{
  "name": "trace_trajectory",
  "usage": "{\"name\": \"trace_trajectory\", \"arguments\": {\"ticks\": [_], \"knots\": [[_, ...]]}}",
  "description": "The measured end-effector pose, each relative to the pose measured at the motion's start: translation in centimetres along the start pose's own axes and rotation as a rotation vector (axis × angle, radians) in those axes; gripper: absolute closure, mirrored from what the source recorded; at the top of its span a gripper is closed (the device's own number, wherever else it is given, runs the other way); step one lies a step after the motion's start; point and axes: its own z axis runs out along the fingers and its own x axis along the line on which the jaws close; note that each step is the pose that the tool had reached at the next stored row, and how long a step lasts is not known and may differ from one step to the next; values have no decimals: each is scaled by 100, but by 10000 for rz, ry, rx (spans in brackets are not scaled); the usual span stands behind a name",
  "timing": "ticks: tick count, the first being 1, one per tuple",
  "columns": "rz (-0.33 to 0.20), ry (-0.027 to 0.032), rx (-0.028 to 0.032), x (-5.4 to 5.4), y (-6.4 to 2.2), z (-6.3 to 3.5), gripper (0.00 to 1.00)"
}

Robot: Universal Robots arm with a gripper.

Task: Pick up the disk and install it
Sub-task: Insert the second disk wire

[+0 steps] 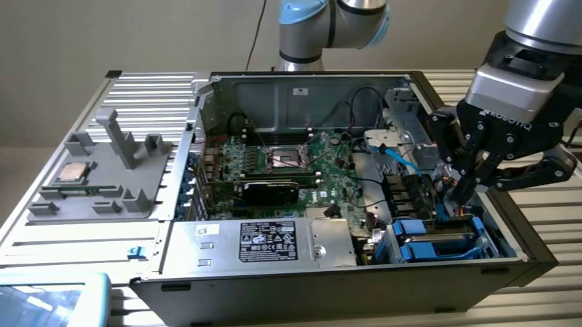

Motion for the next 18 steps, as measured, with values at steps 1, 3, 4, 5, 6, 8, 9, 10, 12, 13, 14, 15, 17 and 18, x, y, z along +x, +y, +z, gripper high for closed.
{"name": "trace_trajectory", "arguments": {"ticks": [1, 3, 4, 5, 6, 8, 9, 10, 12, 13, 14, 15, 17, 18], "knots": [[-186, 5, 18, 0, 0, 1, 89], [-554, 15, 53, 0, -1, 1, 89], [-734, 21, 70, 0, -1, 0, 89], [-912, 26, 87, 0, 0, 0, 89], [-1092, 31, 104, 0, -1, 0, 89], [-1450, 37, 142, 0, 0, 1, 89], [-1638, 40, 162, 0, 0, 1, 89], [-1818, 43, 181, 0, -1, 1, 89], [-2181, 48, 220, 0, 0, 2, 89], [-2366, 50, 241, 0, 0, 2, 89], [-2545, 52, 260, 0, -1, 2, 89], [-2724, 54, 280, 0, 0, 2, 89], [-3080, 58, 320, 0, 0, 3, 89], [-3271, 61, 339, 0, 0, 3, 89]]}}
